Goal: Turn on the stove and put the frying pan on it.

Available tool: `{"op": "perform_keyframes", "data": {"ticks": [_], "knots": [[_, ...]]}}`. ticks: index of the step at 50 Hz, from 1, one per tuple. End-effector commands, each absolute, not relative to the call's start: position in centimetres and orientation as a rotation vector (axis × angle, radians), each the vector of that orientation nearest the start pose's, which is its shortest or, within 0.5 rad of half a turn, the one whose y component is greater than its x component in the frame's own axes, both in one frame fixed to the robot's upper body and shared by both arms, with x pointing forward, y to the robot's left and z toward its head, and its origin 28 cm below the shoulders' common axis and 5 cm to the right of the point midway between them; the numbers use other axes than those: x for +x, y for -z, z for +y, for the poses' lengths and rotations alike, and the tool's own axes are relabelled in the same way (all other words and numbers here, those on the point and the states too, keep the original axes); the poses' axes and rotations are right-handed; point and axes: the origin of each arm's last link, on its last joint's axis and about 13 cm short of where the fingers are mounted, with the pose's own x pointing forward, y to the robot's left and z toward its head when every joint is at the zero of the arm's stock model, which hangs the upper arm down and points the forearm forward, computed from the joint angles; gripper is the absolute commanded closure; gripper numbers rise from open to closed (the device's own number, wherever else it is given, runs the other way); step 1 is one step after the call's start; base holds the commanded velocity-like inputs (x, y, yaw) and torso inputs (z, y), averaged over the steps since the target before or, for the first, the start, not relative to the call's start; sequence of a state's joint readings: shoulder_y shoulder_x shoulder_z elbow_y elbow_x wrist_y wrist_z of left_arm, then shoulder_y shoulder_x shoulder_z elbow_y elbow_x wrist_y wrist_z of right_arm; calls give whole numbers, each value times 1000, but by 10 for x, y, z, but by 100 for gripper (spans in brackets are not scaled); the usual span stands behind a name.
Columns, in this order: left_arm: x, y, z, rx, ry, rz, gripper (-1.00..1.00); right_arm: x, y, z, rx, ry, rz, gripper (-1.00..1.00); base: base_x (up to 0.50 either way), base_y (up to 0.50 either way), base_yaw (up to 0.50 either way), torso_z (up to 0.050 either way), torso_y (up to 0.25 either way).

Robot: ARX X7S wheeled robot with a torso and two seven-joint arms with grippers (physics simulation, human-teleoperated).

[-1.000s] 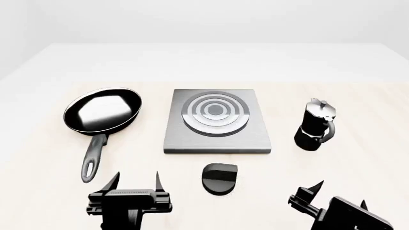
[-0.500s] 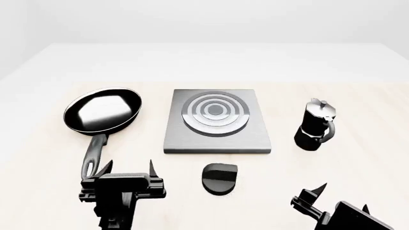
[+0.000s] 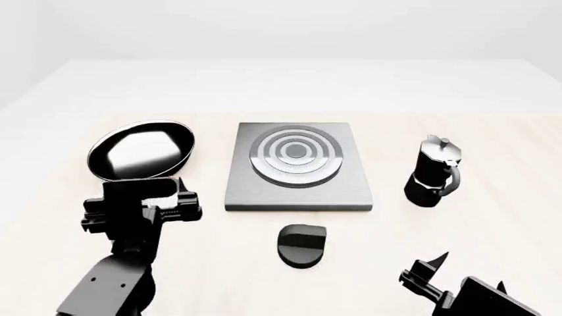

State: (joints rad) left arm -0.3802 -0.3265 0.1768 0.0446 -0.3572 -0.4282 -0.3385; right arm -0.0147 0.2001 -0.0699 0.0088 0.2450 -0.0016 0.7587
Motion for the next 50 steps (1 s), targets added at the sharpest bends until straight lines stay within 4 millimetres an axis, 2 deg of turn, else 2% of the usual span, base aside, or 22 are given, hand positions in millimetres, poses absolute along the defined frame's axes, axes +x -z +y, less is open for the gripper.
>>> {"op": "perform_keyframes", "data": {"ticks": [1,4,15,25,50], "knots": [[311,-107,263,67,-235,116,-100,205,-10,-130,30,691,53,-100,0,0,0,0,0],[319,-109,269,75,-255,122,-100,205,-10,-130,31,690,54,-100,0,0,0,0,0],[327,-104,276,65,-293,231,-100,205,-11,-130,32,689,54,-100,0,0,0,0,0],[328,-115,276,61,-238,306,-100,205,-10,-130,32,688,54,-100,0,0,0,0,0],[340,-132,283,34,-248,448,-100,205,-10,-130,36,683,59,-100,0,0,0,0,0]]}}
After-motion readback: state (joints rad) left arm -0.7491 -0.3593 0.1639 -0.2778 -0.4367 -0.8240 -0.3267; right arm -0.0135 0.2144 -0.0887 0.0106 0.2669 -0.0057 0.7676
